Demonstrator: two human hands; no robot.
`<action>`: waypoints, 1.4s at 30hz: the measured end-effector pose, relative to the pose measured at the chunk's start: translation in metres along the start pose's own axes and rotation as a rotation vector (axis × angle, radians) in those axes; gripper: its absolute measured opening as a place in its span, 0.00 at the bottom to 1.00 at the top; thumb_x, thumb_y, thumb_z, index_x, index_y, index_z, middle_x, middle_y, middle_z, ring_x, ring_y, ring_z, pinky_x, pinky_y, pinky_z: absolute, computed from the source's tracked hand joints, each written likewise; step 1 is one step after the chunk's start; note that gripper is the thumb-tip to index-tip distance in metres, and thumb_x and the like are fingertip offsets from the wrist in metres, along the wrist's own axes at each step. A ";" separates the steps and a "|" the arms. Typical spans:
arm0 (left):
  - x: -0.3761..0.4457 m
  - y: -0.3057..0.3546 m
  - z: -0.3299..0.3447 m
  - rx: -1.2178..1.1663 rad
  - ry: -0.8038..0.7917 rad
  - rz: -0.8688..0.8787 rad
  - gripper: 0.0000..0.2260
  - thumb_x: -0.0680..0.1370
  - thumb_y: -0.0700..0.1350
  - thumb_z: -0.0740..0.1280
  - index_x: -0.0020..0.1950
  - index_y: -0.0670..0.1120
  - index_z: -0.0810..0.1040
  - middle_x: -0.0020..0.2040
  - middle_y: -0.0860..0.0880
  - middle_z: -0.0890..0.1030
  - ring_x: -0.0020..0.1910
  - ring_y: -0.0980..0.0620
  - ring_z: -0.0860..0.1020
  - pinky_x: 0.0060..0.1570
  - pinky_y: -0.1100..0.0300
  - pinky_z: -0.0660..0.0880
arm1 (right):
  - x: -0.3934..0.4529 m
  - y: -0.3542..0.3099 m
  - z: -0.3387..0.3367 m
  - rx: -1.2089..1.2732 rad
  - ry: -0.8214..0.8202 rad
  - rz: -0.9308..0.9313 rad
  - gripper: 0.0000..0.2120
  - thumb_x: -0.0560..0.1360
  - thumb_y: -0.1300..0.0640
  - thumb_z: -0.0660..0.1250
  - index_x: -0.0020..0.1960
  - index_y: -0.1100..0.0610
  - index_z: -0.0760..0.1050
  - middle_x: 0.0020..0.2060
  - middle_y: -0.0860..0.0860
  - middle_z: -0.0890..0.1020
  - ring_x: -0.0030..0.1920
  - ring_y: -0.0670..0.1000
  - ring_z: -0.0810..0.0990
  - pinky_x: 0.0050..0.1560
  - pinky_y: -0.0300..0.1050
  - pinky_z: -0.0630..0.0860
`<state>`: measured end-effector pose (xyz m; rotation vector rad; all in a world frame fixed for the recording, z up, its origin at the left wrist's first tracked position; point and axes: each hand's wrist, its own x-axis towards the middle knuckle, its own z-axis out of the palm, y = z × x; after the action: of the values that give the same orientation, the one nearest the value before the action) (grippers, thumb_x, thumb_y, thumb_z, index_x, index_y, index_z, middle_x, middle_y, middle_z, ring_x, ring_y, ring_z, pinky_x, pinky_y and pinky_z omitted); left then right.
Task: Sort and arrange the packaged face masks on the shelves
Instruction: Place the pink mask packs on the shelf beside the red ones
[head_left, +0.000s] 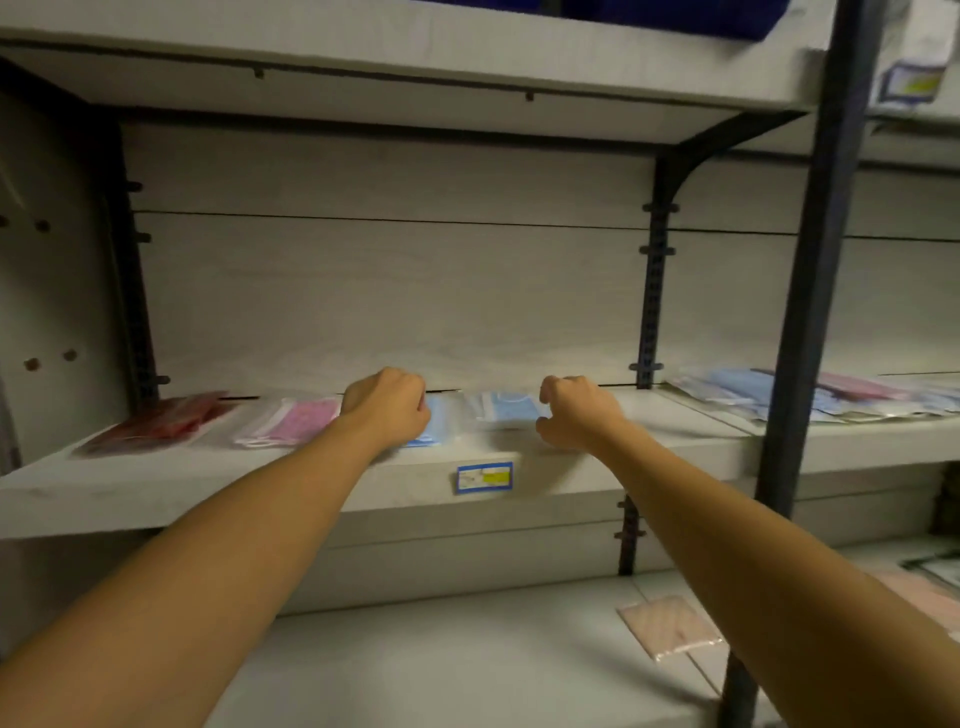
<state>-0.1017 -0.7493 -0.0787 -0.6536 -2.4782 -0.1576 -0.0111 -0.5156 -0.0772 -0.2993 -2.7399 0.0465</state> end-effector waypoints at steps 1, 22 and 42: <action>-0.003 0.012 0.000 0.004 0.012 0.007 0.10 0.79 0.48 0.61 0.54 0.49 0.81 0.56 0.46 0.81 0.53 0.42 0.80 0.49 0.55 0.77 | -0.008 0.012 -0.003 -0.005 -0.003 0.007 0.17 0.77 0.53 0.67 0.64 0.56 0.72 0.57 0.55 0.79 0.53 0.57 0.78 0.53 0.54 0.80; -0.042 0.279 -0.024 0.012 -0.096 0.103 0.10 0.79 0.45 0.61 0.56 0.46 0.79 0.55 0.45 0.80 0.50 0.43 0.79 0.45 0.53 0.78 | -0.153 0.254 -0.054 -0.004 0.036 0.044 0.14 0.78 0.55 0.69 0.62 0.56 0.73 0.53 0.54 0.80 0.51 0.54 0.79 0.53 0.49 0.80; 0.055 0.529 0.005 -0.173 -0.048 0.368 0.09 0.80 0.46 0.62 0.56 0.46 0.80 0.54 0.44 0.79 0.47 0.42 0.79 0.47 0.51 0.79 | -0.150 0.488 -0.079 -0.112 0.017 0.278 0.15 0.76 0.55 0.67 0.61 0.57 0.76 0.54 0.55 0.81 0.50 0.55 0.80 0.52 0.51 0.81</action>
<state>0.1127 -0.2623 -0.0677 -1.1845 -2.3571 -0.2174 0.2523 -0.0722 -0.0951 -0.7065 -2.6684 -0.0358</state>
